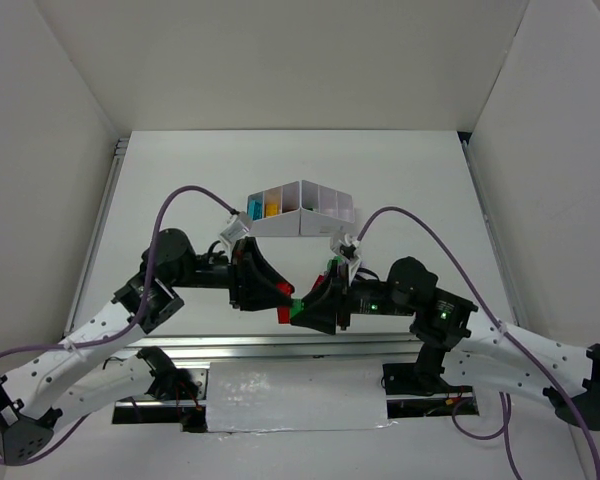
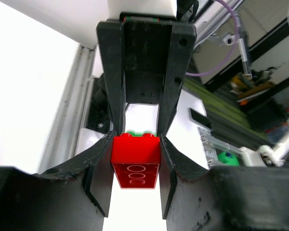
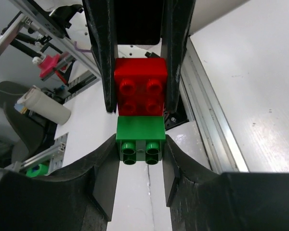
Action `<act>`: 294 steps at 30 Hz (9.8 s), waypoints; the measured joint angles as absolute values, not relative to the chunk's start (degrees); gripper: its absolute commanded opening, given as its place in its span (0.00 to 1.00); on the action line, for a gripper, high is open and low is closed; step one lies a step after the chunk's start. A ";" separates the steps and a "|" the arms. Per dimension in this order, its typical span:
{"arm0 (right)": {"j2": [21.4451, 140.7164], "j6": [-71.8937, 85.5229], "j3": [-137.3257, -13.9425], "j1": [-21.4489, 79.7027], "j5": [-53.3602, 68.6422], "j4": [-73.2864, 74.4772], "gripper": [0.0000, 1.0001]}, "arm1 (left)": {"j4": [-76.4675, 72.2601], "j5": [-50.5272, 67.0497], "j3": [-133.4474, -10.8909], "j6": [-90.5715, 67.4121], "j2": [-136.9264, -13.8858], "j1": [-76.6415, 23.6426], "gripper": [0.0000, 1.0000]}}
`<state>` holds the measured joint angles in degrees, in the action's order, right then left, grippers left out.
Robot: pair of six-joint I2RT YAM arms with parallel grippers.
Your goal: Sort the legos into containers by color
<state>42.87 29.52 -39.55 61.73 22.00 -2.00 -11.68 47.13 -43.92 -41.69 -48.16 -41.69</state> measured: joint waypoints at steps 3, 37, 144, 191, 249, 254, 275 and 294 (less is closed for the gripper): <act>39.42 28.58 -36.86 58.22 24.23 -2.37 0.00 | -8.62 46.41 -44.36 -39.66 -47.24 -41.47 0.00; 104.31 32.42 -94.89 36.29 -18.85 40.18 0.14 | 34.48 -2.96 -51.09 -23.92 -39.66 -35.79 0.00; 67.24 34.37 -48.31 44.84 30.09 -12.64 0.00 | 23.94 -0.40 -68.71 -39.79 -49.30 -34.30 0.99; 111.98 23.75 -106.15 28.99 -10.61 51.86 0.31 | 40.99 -21.17 -52.16 -28.40 -38.83 -34.26 0.99; 92.29 50.39 -66.00 52.31 -20.58 43.66 0.75 | 39.22 -17.30 -51.72 -27.44 -39.68 -34.26 1.00; 96.49 53.91 -65.58 52.69 -22.74 42.81 0.75 | 39.20 -17.26 -51.70 -27.44 -39.88 -34.76 1.00; 103.92 55.72 -64.53 52.62 -22.92 34.89 0.24 | 38.98 -17.02 -51.31 -27.40 -40.10 -36.69 1.00; 91.18 29.56 -82.56 36.29 -12.82 36.16 0.17 | 38.96 -17.04 -51.31 -27.40 -39.79 -36.69 1.00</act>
